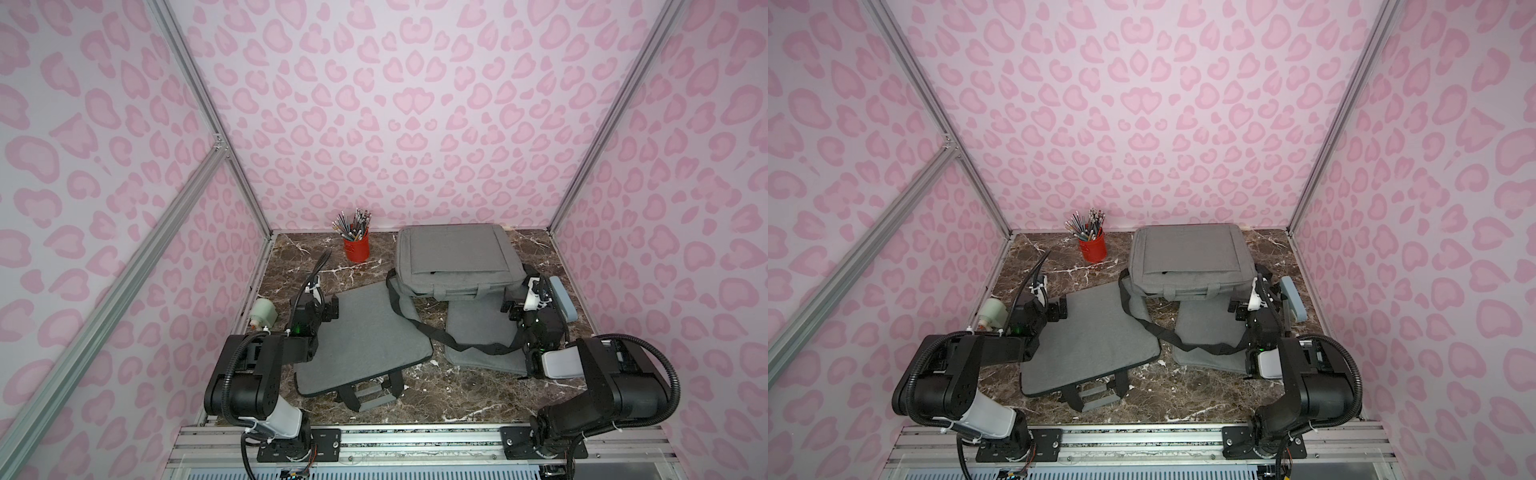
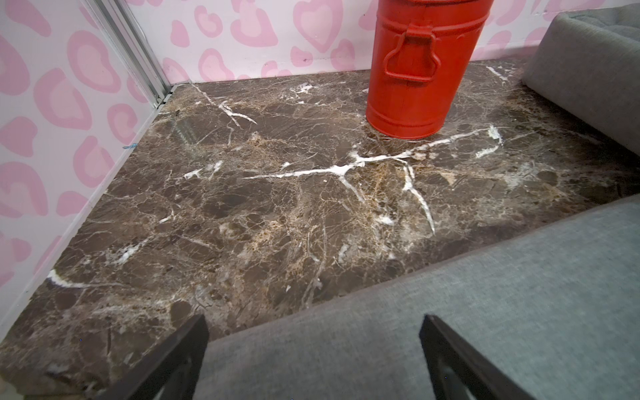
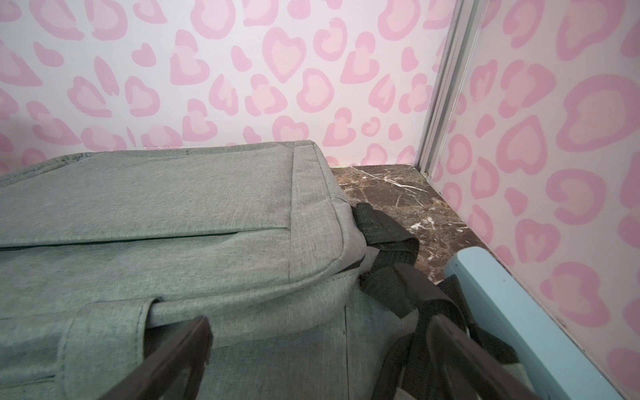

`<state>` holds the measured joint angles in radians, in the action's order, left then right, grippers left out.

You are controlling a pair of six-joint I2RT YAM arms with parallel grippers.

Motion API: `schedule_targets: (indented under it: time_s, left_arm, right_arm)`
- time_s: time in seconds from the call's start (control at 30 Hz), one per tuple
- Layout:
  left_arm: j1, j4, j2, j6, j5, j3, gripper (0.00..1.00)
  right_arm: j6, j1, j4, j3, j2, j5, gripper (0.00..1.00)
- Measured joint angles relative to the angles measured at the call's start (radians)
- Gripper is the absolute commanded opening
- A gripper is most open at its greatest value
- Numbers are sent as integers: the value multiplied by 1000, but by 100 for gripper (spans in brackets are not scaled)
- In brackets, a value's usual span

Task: Open the zippered laptop bag and take out the laptop
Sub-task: Pick up the zippered laptop bag.

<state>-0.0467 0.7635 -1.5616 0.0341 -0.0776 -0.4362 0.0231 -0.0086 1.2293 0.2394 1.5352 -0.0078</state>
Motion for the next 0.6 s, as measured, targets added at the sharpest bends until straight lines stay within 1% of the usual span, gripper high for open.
schedule_targets:
  time_s: [0.4, 0.47, 0.5, 0.6]
  left_arm:
    - [1, -1, 2, 0, 3, 0, 99]
    - [-1, -42, 17, 2, 2, -18, 99]
    - [-5, -89, 34, 3, 2, -42, 99]
    - [-18, -189, 110, 11, -4, -123, 99]
  right_arm:
    - [0, -10, 0, 0, 0, -4, 100]
    - [0, -12, -1, -2, -6, -14, 100]
    - [0, -13, -8, -2, -17, -19, 100]
    - [-8, -6, -74, 19, -85, -27, 100]
